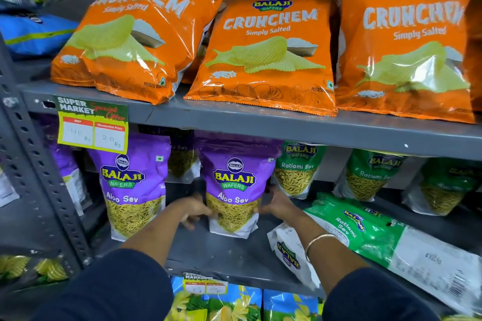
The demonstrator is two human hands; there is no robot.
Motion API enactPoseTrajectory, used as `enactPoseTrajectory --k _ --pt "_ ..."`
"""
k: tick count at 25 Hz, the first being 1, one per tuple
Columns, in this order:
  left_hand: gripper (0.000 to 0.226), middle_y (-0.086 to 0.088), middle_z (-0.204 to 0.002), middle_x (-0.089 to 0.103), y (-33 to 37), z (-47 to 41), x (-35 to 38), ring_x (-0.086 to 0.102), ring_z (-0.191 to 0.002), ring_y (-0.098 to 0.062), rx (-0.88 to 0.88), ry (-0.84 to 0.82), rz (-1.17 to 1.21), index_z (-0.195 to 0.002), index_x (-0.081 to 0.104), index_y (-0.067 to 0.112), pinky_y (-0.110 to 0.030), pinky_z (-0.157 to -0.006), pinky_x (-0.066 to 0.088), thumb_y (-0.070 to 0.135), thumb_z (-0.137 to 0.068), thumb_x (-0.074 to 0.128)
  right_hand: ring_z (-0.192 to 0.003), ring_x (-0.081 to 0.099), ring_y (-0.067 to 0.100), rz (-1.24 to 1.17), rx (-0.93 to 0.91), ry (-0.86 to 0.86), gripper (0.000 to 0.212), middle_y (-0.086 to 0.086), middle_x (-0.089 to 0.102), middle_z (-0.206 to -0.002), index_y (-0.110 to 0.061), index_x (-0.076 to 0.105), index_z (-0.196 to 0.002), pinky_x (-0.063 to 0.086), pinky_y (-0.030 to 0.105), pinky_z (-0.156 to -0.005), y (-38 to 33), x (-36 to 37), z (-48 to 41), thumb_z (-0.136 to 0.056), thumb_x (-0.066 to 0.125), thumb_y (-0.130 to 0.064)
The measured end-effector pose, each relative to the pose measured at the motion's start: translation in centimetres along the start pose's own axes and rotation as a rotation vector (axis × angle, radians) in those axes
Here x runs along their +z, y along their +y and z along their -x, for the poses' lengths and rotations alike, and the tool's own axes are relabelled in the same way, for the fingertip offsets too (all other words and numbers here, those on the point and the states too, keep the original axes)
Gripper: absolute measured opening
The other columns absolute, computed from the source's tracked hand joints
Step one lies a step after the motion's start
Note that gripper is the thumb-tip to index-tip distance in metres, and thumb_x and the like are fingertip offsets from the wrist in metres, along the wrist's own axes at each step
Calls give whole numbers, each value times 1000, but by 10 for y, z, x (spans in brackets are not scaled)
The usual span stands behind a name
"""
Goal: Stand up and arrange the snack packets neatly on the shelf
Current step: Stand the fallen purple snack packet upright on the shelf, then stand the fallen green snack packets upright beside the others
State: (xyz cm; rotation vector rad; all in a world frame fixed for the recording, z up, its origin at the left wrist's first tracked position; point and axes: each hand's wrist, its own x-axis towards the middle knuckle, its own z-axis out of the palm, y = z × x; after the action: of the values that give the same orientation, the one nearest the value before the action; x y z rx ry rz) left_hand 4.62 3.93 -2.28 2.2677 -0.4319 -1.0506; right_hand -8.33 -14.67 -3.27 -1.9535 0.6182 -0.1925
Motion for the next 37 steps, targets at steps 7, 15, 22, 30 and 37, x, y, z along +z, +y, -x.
enactPoseTrajectory --k 7,15,22,30,37 --pt "29 -7 -77 59 76 13 79 73 -78 -18 20 -561 -239 -71 48 10 -43 -90 48 19 -97 38 -83 65 30 389 526 429 43 17 66 -102 -5 63 -99 52 36 -84 19 -90 51 -80 61 -44" --pt "97 -12 -158 15 92 -37 152 21 -145 -28 203 -159 -352 -147 16 3 -39 -119 24 57 -78 58 -90 67 33 -697 757 -32 37 16 67 -95 -6 48 -109 48 47 -83 86 -97 95 -91 51 -38" --pt "102 -11 -153 26 101 -16 170 32 -138 -28 147 -76 -62 -144 22 0 -33 -108 36 46 -68 74 -51 65 23 -598 623 -64 16 10 66 -72 -5 53 -74 53 37 -36 87 -124 87 -84 64 -9" --pt "98 -7 -142 44 105 -9 181 45 -128 -26 298 171 25 -140 28 6 -34 -104 42 19 -60 85 -112 58 32 -400 175 174 63 19 58 -129 1 49 -124 47 38 -81 76 -131 96 -68 75 9" --pt "103 -9 -141 47 80 -12 189 46 -129 -26 364 304 96 -140 26 9 -31 -103 40 14 -57 85 -109 56 19 -113 60 207 64 12 63 -117 0 47 -126 39 15 -80 70 -122 88 -69 73 11"
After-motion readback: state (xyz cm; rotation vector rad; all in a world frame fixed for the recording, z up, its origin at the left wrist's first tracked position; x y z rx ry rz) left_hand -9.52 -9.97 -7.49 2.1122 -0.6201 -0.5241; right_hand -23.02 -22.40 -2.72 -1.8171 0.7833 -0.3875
